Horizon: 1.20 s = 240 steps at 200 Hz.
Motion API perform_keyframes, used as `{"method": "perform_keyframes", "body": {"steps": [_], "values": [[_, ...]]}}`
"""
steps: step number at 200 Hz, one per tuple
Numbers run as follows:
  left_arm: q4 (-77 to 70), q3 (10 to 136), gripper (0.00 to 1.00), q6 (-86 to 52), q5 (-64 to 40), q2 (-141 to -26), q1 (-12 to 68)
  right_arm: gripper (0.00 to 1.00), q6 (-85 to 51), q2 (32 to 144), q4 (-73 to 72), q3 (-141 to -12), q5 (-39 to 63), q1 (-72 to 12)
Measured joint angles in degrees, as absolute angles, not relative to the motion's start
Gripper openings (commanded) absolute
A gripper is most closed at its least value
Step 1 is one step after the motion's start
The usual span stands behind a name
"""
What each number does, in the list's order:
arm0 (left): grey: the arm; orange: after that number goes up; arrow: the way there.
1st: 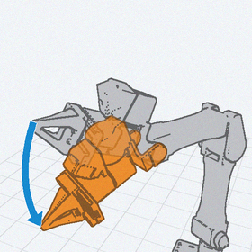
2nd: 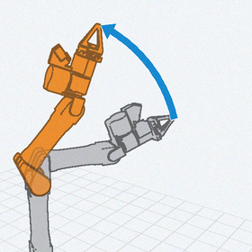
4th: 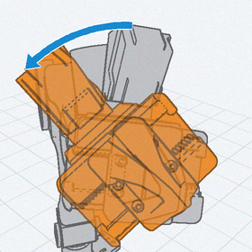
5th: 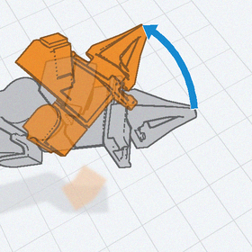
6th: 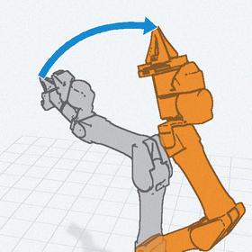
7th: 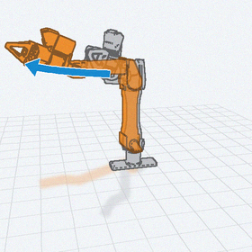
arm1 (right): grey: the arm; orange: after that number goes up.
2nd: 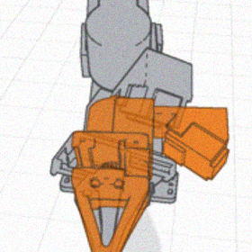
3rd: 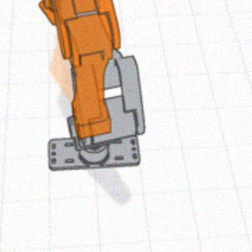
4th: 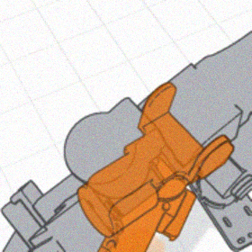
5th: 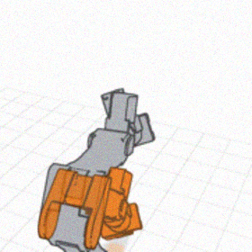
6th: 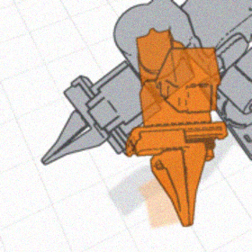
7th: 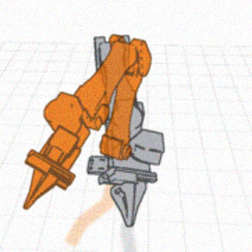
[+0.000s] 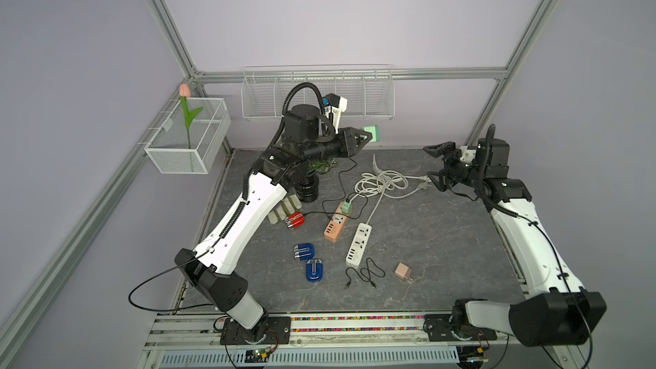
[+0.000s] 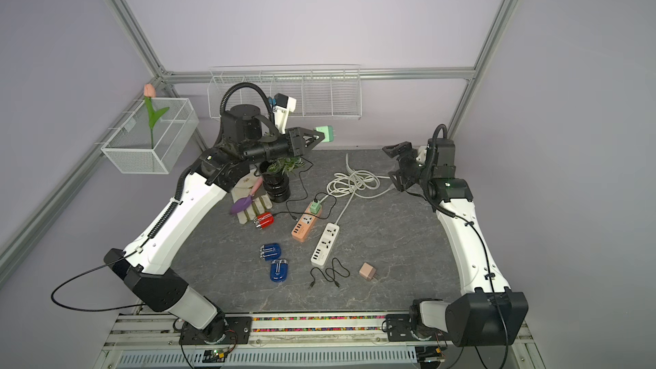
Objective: Charge the electric shaver
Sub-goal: Insert the charging cable into the plug, then insert the plug into the socket.
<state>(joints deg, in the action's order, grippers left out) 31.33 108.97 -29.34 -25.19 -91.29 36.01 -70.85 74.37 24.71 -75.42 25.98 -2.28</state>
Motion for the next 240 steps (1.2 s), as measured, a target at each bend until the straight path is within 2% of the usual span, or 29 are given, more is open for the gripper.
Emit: {"method": "perform_keyframes", "body": {"steps": [44,76,108,149,210,240], "values": [[43.7,107.9,0.00,-21.3,-20.3,-89.1,34.2,0.91,-69.0,74.4,25.6,-75.4,25.4,-2.3],[48.7,98.2,0.00,-15.2,-16.0,-87.0,35.0,0.91,-67.9,74.3,26.1,-75.4,25.3,-2.6],[52.7,90.7,0.00,-11.7,-11.5,-89.4,39.7,0.91,-65.1,74.4,28.0,-75.5,25.8,-4.0],[55.9,90.0,0.00,-13.3,-10.3,-96.7,44.2,0.86,-55.9,74.4,30.7,-74.6,29.4,-8.9],[54.0,88.8,0.00,-19.7,-10.3,-103.2,47.7,0.86,-40.3,66.0,33.4,-57.8,31.1,-13.6],[53.6,90.1,0.00,-21.2,-9.2,-107.7,49.4,0.86,-36.8,62.5,35.6,-55.9,30.2,-13.6]]}}
